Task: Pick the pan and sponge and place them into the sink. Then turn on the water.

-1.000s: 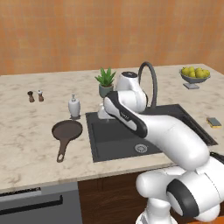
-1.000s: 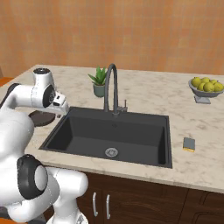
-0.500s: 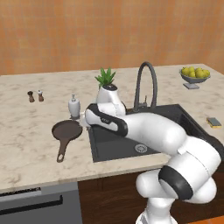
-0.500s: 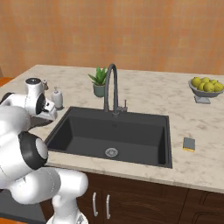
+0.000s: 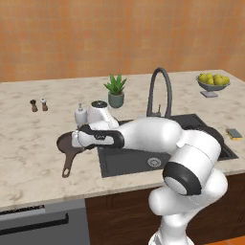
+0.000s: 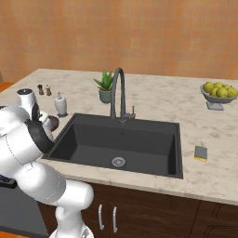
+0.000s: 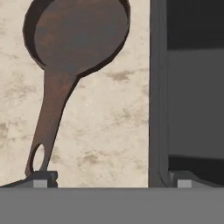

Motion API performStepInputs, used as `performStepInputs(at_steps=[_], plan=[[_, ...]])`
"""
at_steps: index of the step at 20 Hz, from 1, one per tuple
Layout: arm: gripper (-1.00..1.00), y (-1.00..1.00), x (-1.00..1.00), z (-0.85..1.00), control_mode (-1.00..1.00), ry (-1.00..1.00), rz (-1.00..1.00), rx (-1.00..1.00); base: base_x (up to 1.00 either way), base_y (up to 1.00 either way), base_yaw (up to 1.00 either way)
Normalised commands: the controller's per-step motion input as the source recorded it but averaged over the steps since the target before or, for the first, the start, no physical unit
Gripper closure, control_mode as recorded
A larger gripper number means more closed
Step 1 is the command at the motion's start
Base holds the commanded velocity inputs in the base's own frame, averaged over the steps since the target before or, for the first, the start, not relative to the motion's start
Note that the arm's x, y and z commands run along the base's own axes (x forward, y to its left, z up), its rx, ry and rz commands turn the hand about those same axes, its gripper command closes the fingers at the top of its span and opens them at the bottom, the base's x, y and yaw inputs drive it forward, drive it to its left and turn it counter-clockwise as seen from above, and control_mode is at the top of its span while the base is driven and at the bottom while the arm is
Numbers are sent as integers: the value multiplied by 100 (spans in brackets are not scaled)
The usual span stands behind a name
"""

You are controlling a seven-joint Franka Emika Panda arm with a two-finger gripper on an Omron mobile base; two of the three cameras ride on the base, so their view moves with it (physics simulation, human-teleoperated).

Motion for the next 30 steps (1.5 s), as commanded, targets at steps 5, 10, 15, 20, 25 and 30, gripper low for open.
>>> performStepInputs(at_steps=[5,10,15,20,25,30], plan=[[-100,38,4,-28,-100,0,0,-3,0,0,0],[-100,40,14,-32,-100,1,0,0,0,0,0],[-100,33,18,-24,-100,8,0,0,0,0,0],[-100,36,15,-20,-100,8,0,-3,0,0,0],[-100,34,18,-19,-100,10,0,-5,0,0,0],[-100,28,21,-20,-100,7,0,-2,0,0,0]])
